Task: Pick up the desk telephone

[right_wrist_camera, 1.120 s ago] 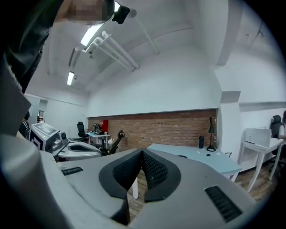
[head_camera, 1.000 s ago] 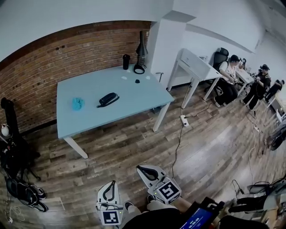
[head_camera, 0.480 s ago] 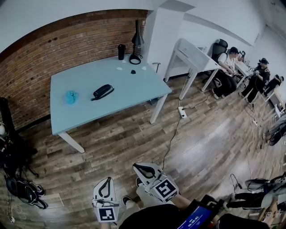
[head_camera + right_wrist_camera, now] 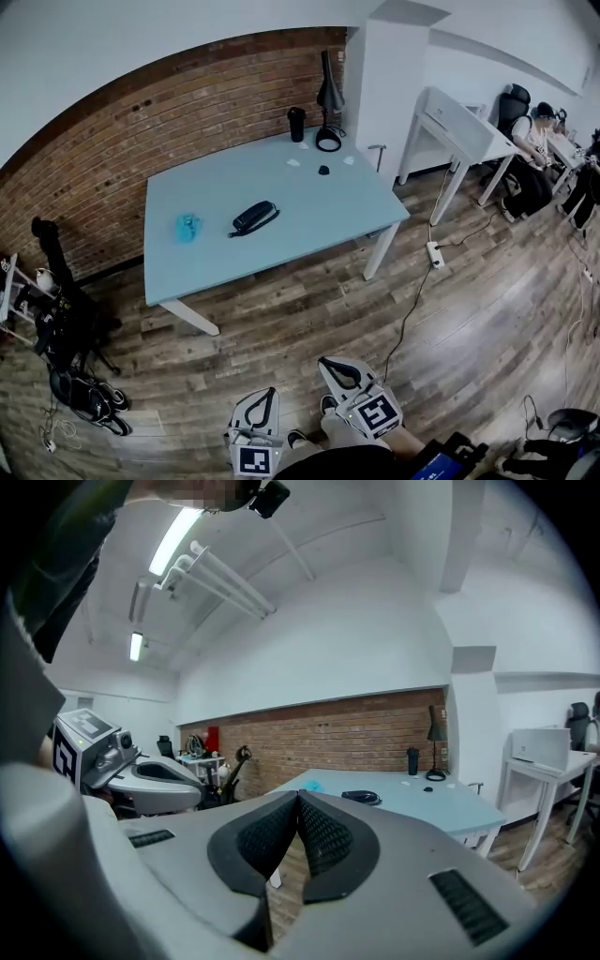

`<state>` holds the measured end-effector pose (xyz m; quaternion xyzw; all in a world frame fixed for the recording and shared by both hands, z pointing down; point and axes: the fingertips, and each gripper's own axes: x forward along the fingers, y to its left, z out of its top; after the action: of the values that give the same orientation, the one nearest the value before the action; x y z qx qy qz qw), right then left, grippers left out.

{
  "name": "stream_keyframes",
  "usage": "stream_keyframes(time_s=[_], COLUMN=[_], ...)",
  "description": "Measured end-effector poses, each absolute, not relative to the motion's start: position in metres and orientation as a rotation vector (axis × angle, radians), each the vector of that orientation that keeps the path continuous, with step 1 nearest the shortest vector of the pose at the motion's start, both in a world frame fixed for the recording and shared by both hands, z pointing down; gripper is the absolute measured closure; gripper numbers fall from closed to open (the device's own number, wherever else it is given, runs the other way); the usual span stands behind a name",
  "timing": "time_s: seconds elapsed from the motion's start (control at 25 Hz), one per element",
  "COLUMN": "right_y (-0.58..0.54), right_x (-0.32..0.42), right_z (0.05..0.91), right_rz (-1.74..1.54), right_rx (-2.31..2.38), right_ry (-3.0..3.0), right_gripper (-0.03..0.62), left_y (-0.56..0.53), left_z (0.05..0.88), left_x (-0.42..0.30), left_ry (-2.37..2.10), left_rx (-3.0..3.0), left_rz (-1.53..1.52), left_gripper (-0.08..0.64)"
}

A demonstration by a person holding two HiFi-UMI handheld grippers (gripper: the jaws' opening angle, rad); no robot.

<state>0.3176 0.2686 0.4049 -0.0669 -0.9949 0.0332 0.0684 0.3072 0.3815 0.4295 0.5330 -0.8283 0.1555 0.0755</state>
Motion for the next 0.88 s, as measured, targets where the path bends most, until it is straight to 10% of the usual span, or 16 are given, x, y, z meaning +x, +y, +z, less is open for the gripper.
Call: stream_keyframes(time_s=[0.88], right_y=[0.182], right_x=[0.228], right_z=[0.437], right_rz=[0.069], right_rx=[-0.102], right_ry=[-2.906], right_gripper=[0.588], left_y=[0.297], left_z=[0.460], left_x=[0.205], left_ry=[-2.421], left_rx=[1.757], left_rz=[0.458], left_gripper=[0.537])
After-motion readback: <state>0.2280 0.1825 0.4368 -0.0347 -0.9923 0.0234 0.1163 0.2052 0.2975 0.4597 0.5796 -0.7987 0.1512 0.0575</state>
